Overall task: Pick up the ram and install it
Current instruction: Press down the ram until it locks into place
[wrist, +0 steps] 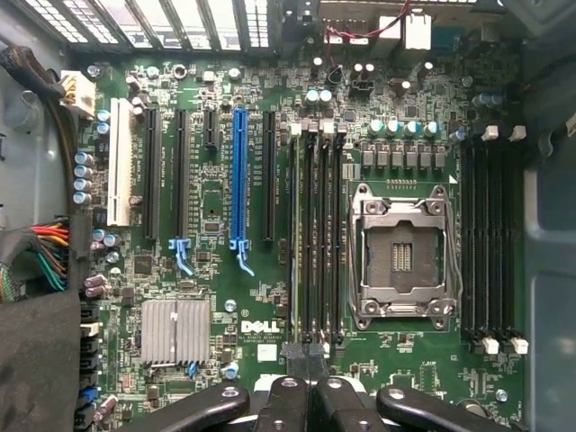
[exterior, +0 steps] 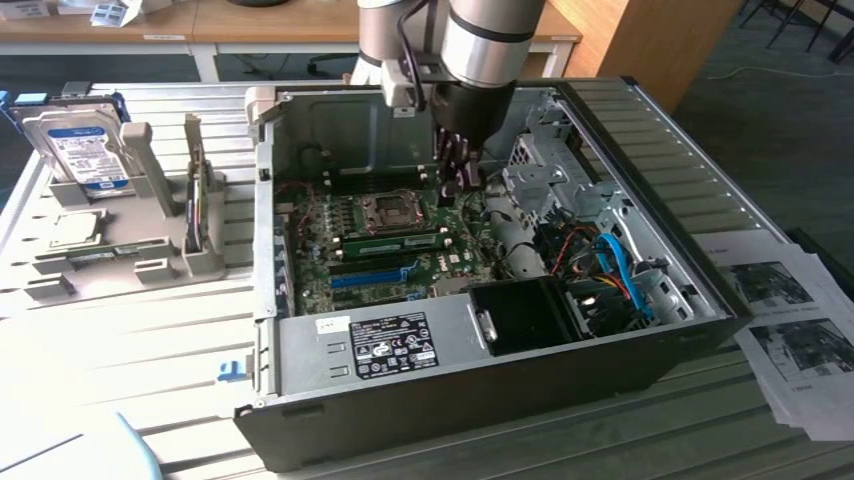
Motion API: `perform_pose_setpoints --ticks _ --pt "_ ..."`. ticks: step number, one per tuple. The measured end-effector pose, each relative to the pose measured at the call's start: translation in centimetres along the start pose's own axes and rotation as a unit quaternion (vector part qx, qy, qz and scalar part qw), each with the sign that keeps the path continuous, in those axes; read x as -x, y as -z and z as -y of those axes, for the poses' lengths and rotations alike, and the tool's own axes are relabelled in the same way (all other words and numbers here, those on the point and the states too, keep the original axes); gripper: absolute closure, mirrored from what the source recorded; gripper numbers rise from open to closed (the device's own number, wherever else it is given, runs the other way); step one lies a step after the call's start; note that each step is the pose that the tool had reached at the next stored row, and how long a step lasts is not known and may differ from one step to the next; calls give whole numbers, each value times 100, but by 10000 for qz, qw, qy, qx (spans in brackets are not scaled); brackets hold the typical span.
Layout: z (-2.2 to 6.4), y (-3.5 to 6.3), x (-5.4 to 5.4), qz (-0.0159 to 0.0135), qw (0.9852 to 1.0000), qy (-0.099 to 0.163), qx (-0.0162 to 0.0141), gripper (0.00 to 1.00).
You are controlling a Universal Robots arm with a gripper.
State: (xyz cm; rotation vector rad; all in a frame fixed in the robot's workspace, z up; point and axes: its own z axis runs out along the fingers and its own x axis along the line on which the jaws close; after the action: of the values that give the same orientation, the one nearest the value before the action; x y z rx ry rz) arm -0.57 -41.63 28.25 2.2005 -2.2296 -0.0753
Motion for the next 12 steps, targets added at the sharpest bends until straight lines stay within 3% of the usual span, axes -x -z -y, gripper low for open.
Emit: perform_pose_setpoints --ticks 8,12 --pt "3 -79 -2 0 10000 0 0 91" --pt "10 -253 -7 0 10000 0 0 91"
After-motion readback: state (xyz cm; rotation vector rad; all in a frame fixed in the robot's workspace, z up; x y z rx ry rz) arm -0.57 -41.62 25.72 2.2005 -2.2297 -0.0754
